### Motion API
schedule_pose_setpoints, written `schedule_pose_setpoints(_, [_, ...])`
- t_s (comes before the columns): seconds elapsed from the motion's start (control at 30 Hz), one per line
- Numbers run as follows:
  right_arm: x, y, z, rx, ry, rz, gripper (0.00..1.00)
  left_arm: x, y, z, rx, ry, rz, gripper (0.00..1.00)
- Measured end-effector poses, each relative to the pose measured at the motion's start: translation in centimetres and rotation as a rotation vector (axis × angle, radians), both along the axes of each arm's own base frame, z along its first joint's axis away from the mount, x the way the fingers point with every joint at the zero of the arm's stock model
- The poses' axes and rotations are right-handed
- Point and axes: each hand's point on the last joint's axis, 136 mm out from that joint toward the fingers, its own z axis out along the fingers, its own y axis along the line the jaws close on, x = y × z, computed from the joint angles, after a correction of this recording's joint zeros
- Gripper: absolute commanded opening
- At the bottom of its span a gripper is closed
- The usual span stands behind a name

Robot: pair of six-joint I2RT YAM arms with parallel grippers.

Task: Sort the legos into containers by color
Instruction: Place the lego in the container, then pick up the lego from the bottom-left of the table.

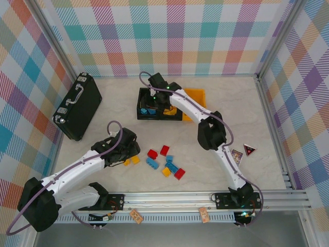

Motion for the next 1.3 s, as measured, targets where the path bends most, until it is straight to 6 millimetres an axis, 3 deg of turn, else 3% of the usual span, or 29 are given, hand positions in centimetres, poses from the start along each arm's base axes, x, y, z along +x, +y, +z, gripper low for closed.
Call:
schedule_pose_setpoints(0.2, [-3.3,-2.7,6.5,0.041,-0.088,0.033,0.5,-0.3,0.2,-0.3,0.01,0.023,0.011,0.57])
schedule_pose_setpoints(0.3, [-5.4,-4.4,8.2,0.051,-0.118,0.045,0.51,-0.6,0.5,-0.3,0.017,0.036,0.025,0.58])
schedule_pose_setpoints(0.43, [-8.1,-6.5,7.0,0.031,-0.101,0.061,0.53,-1.0,1.2,-0.4,0.039,0.058,0.06,0.63])
schedule_pose_setpoints(0.67, [-13.6,-10.2,1.9,-0.025,0.017,0.091,0.54,-2.3,3.0,-1.1,0.094,0.112,0.14,0.67])
schedule_pose_setpoints(0.8, [-15.8,-11.6,1.1,-0.027,0.045,0.097,0.54,-2.6,3.5,-2.0,0.117,0.143,0.172,0.68])
schedule_pose_setpoints(1.03, [-16.8,-11.9,1.0,-0.002,0.055,0.098,0.54,-2.8,4.1,-4.1,0.181,0.183,0.185,0.67])
schedule_pose_setpoints(1.3, [-16.6,-11.6,1.3,0.02,0.055,0.09,0.54,-2.8,4.4,-6.2,0.205,0.196,0.187,0.55])
